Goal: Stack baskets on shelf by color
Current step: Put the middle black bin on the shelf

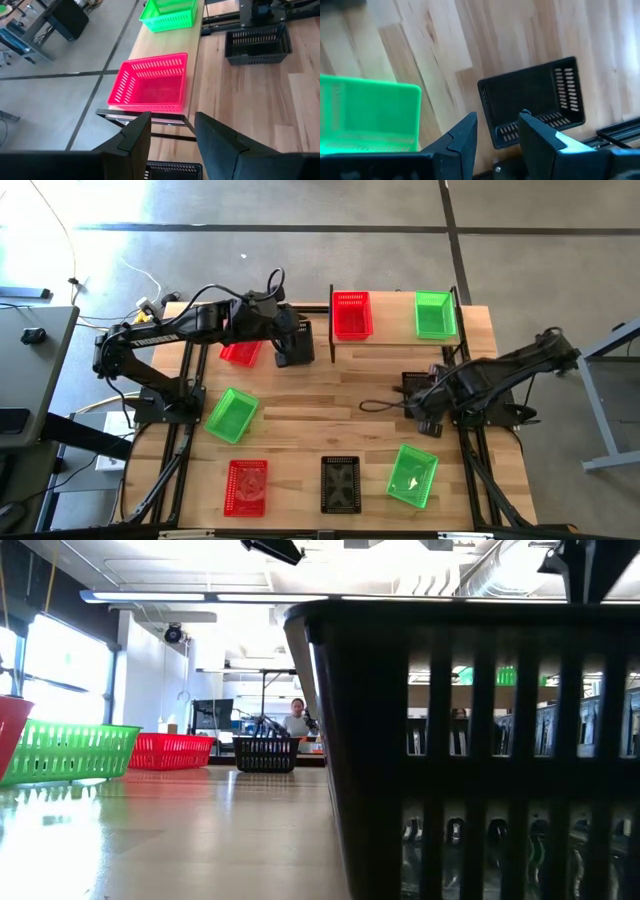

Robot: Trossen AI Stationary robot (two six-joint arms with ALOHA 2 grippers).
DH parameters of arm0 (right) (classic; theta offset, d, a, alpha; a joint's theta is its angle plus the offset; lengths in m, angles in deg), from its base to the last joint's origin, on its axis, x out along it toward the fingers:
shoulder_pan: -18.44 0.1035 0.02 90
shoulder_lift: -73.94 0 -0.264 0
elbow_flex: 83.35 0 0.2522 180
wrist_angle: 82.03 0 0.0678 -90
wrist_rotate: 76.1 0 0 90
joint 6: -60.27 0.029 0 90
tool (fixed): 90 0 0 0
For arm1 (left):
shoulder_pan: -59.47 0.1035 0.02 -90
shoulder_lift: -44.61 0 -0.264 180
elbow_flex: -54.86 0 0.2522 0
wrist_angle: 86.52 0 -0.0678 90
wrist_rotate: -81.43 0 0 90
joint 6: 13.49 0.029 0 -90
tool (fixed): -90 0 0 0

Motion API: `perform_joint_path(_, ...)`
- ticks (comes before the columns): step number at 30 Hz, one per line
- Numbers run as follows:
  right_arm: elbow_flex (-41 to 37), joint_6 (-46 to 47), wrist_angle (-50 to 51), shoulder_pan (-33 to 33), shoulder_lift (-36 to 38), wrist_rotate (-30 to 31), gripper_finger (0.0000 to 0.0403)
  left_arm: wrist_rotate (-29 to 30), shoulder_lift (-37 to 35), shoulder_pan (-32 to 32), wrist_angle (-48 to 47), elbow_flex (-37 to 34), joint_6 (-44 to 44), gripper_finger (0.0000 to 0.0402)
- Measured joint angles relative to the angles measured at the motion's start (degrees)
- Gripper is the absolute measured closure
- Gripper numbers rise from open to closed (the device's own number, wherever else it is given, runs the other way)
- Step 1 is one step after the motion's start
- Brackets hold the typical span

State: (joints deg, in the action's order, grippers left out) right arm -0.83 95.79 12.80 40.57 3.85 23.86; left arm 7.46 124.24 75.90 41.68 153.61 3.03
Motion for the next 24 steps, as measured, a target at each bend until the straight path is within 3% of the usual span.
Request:
perform_joint_path(11, -14.1, -5.89, -13.68, 0.18, 0.02, -4.17, 0.0276, 0.0, 0.02, 0.0, 0.09, 0.0, -0.03, 0.0261)
perform_joint_path(24, -28.38, -5.69, -24.85, 0.1, 0.02, -5.29, 0.0276, 0.0, 0.04, 0.0, 0.09, 0.0, -0.05, 0.0261)
